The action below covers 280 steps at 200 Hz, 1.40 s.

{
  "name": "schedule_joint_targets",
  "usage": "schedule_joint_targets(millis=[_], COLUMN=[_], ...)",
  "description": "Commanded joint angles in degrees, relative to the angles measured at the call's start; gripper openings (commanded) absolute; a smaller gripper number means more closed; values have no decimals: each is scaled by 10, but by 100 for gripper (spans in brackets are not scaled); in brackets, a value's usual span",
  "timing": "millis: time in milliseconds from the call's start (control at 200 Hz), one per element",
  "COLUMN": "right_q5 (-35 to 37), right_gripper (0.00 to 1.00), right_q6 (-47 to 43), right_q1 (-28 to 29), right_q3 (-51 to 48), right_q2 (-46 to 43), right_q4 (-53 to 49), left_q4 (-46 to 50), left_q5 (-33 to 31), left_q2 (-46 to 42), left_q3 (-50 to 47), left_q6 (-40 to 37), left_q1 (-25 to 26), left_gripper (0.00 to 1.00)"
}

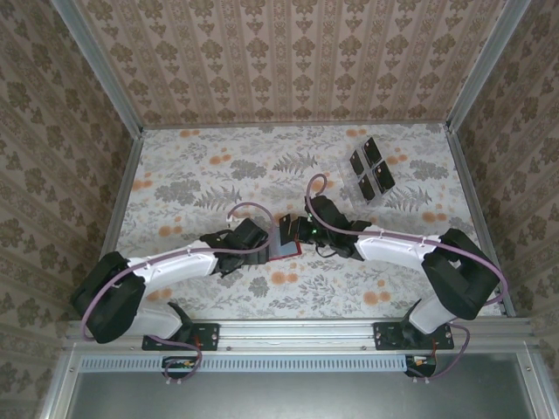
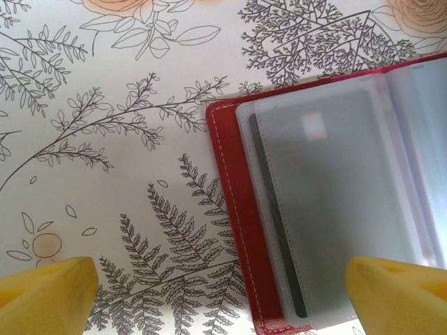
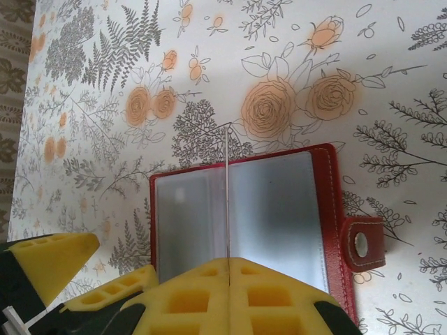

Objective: Put the credit cards into the card holder
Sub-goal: Insert the credit card into the card slot.

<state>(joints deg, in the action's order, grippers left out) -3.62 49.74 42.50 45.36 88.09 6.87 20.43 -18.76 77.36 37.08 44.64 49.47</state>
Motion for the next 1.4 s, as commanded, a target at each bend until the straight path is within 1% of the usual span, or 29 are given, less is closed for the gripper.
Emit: schedule_joint_targets(millis=[0,240,385,565,785,985,1185,1395], right_q5=[-18,-28,-34,-46,-56,-50,-45,-46], right_gripper=[0,0,0,0,0,0,0,0], right_q6=[11,18,22,28,29,37,52,62], right_q1=[-3,-3,-3,-4,-2,2,4,9], right_q3=[-14,-35,-46,-68,-97,-117,-129,-129], right_q2=[-9,-4,2,19,51,83,113,127], right_q4=[52,88,118,178,275,348,398,416], left_q4=[16,8,27,33,32,33,31,28], left_q5=[-35,-47,-56,-61,-58,-57,-57,-56], left_q2=[8,34,53,42,37,28,21,22], left_q3=[10,11,14,0,-8,-14,-19,-23], left_q6=[23,23,25,26,25,25,27,29], left_q1=[4,0,-2,-9,-12,-13,-14,-13], left_gripper=[100,100,100,100,100,100,100,100])
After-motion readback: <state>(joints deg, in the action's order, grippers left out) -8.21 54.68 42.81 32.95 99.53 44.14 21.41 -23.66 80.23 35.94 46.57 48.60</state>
